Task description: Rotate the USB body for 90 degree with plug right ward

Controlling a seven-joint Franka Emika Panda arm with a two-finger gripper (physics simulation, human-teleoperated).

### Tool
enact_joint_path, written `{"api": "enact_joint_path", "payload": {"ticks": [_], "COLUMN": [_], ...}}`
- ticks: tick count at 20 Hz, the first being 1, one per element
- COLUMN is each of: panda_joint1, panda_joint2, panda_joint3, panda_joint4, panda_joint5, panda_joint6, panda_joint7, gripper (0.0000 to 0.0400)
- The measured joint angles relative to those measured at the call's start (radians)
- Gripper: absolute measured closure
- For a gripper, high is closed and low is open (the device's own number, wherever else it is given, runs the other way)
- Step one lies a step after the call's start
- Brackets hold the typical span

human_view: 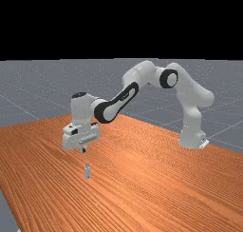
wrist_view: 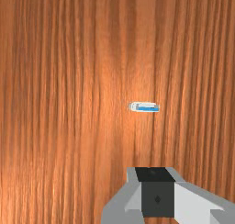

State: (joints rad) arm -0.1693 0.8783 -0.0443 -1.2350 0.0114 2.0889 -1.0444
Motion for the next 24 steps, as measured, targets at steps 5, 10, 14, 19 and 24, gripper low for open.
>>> {"api": "enact_joint_path", "payload": {"ticks": [5, 10, 14, 19, 24], "panda_joint1": [-0.032, -0.065, -0.067, -0.056, -0.057], "panda_joint2": [0.029, 0.069, 0.128, 0.178, 0.220], "panda_joint3": [0.000, 0.016, 0.017, 0.002, 0.002], "panda_joint4": [0.046, 0.095, 0.105, 0.133, 0.160], "panda_joint5": [-0.002, 0.032, 0.031, 0.014, 0.013], "panda_joint6": [-0.019, -0.036, 0.014, 0.024, 0.034], "panda_joint7": [-0.056, -0.067, -0.067, -0.052, -0.052], "gripper": [0.0400, 0.0400, 0.0400, 0.0400, 0.0400]}}
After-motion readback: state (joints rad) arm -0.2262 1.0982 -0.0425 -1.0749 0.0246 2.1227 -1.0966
